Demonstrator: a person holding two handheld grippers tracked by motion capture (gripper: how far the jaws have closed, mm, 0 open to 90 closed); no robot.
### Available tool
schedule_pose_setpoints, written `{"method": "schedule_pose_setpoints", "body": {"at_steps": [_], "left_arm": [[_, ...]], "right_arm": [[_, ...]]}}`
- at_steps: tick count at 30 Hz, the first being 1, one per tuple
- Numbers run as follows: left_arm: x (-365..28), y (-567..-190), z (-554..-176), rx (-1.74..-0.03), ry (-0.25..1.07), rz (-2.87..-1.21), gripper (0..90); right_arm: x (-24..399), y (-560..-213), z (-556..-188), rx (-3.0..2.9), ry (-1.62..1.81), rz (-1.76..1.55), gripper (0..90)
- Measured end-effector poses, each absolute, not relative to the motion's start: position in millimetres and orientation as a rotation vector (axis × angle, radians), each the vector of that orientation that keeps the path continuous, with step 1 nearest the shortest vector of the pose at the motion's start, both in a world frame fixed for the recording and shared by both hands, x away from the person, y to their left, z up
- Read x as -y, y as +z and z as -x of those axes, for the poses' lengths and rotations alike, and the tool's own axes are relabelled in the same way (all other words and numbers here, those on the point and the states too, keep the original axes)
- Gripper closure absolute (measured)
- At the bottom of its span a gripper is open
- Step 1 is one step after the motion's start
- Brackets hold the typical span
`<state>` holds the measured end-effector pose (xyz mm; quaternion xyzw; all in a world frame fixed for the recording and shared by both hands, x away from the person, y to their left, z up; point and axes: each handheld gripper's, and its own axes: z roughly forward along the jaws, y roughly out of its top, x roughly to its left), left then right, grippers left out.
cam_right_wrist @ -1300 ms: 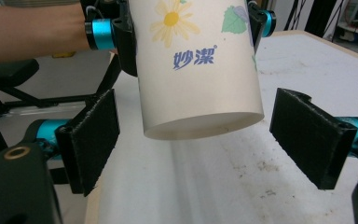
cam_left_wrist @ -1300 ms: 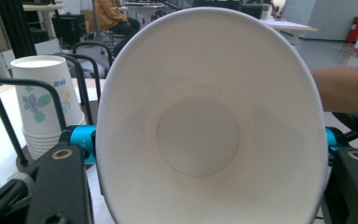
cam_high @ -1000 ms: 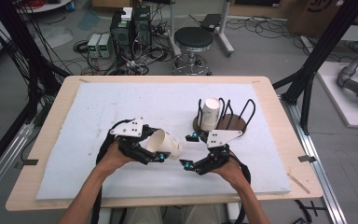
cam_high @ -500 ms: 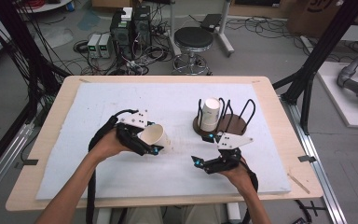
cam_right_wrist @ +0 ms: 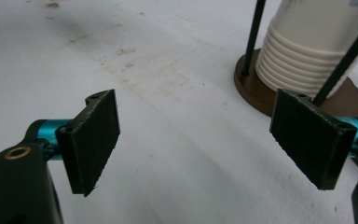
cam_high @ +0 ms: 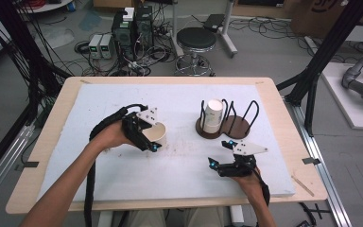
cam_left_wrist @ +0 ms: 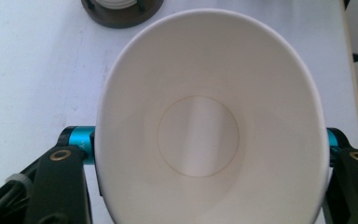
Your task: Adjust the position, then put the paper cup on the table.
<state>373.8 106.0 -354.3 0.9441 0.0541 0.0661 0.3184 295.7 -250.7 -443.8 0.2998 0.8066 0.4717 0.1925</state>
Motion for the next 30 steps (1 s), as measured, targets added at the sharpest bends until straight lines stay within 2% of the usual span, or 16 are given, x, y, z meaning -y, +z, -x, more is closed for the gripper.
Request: {"method": "schedule_pose_setpoints", "body": {"at_steps": [12,30], "left_arm": [[-99.4,-355.4,-381.1,-0.120,0.175,-2.557,31.2],[-101.1,-355.4,-384.2,-0.133,0.180,-2.548,31.2]], "right_arm": [[257.6,-449.4,-295.1,-2.253,1.330,-0.881,16.3],[258.2,-449.8,-295.1,-2.247,1.334,-0.882,16.3]]}}
